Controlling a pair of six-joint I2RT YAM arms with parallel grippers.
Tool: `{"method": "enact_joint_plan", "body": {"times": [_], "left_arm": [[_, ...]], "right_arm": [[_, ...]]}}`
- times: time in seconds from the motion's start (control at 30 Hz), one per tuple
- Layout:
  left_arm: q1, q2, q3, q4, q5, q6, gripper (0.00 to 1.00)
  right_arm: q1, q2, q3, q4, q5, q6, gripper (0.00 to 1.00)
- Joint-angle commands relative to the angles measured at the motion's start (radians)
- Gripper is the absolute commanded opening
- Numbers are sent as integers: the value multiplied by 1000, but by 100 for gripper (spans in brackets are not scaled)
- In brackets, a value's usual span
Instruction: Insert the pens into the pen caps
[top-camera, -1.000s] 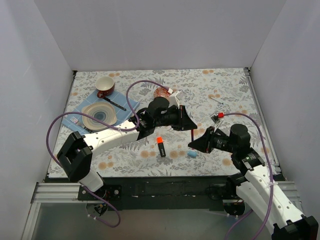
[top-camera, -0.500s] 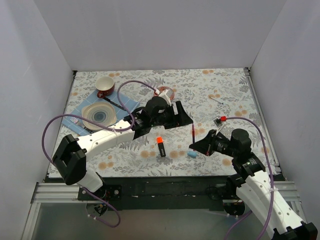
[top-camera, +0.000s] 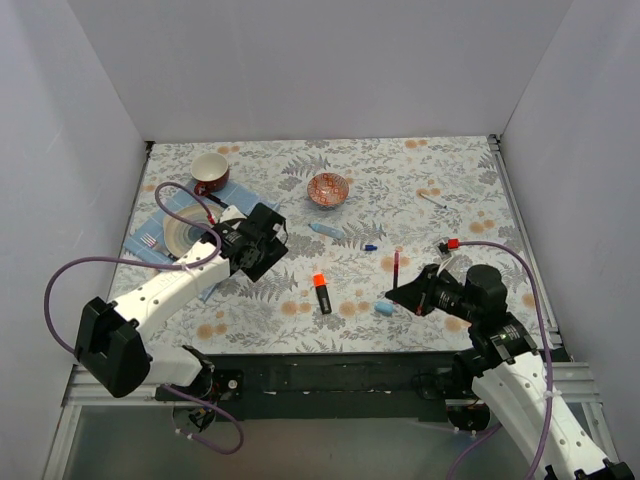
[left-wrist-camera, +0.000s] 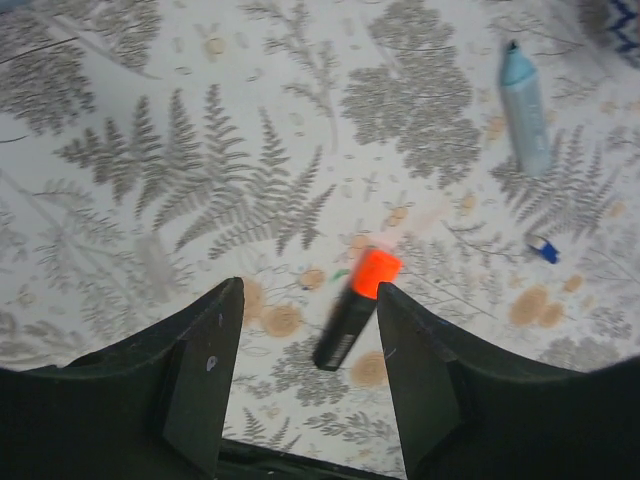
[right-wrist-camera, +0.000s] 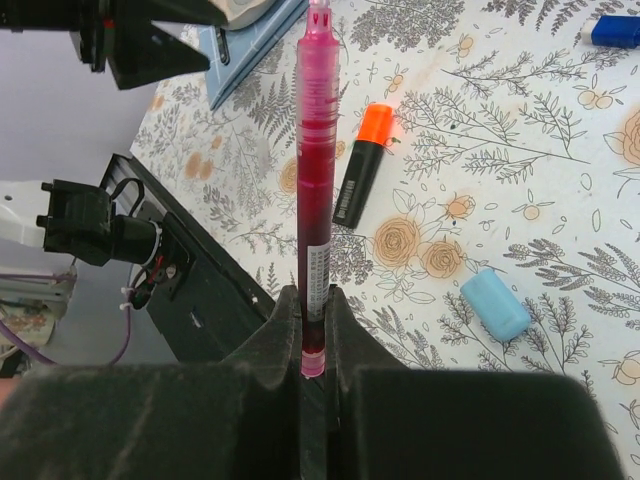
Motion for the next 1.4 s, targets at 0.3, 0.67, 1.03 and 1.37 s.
{"method": "enact_joint_plan", "body": {"times": [0.3,0.67,1.03,1.37], "left_arm": [[6,-38,-220,-120,81,-368,47],[4,73,-263,-14,108,-326,45],[6,122,-282,5,101,-297,29],[4,123,-303,80,114,-208,16]], "right_arm": [[2,8,-3,-10,40,-52,1],[2,13,2,-11,37,-68,1],[2,23,-3,-2,36,-69,1],[4,28,-6,3,36,-68,1]]}}
